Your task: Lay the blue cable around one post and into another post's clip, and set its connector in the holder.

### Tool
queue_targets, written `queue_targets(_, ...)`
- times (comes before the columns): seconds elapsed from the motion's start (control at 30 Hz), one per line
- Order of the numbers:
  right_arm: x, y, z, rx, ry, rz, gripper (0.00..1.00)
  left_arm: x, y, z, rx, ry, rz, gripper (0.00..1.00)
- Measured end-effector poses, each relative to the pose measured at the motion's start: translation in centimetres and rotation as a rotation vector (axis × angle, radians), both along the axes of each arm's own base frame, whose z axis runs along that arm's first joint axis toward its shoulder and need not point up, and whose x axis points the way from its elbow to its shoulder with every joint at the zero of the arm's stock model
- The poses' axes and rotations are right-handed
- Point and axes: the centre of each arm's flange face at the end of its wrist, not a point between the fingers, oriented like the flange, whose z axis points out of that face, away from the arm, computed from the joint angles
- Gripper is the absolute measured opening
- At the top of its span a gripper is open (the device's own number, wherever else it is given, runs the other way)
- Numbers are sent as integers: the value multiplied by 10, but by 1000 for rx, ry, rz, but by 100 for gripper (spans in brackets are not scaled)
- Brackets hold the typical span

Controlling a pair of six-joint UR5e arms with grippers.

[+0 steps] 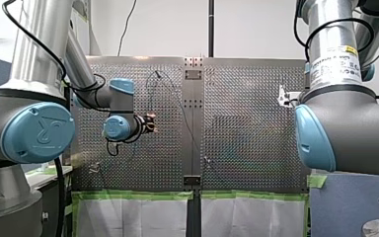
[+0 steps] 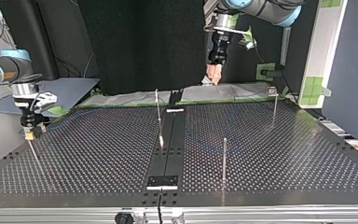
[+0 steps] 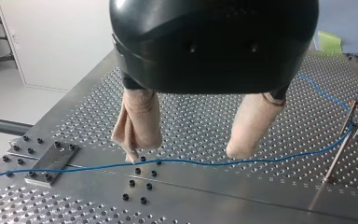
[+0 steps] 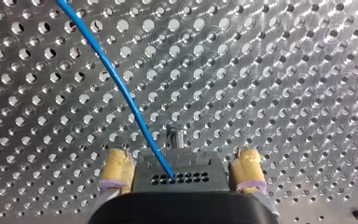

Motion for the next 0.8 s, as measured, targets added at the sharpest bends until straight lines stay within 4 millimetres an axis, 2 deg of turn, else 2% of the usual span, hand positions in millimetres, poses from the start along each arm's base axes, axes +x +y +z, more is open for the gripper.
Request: queue_targets(0.8, 4, 2, -1, 5, 8, 43, 100, 2, 3, 0, 0, 1, 9, 100)
